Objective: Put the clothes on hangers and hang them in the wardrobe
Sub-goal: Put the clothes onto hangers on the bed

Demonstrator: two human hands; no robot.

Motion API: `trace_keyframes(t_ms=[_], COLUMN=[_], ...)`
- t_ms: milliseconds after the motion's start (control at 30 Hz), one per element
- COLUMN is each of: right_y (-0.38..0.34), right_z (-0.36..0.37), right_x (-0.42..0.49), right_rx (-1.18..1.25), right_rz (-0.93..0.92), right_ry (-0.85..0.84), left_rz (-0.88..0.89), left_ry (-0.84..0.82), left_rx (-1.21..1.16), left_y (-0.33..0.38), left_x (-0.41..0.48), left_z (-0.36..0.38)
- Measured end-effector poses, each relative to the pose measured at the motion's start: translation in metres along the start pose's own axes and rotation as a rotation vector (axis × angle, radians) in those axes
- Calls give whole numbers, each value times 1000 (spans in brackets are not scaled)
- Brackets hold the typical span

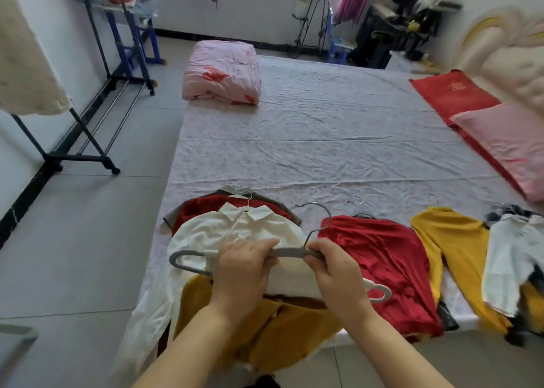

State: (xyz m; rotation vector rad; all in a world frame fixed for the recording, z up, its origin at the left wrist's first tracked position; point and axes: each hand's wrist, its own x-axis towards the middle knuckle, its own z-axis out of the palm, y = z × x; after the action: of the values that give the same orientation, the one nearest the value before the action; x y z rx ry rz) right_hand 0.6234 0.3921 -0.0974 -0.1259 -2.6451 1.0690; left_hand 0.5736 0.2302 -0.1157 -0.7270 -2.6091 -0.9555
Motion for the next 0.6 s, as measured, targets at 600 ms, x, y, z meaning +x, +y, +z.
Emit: trace_keyframes(t_ms=[600], right_y=[101], right_z=[-186], right_x=[-192], right_rx=[-140], right_rz=[297], right_ry=[388], left_rz=[192], left_ry=[-128], left_rx=[-162], left_y=[236], left_x=[-58], left_z=[93])
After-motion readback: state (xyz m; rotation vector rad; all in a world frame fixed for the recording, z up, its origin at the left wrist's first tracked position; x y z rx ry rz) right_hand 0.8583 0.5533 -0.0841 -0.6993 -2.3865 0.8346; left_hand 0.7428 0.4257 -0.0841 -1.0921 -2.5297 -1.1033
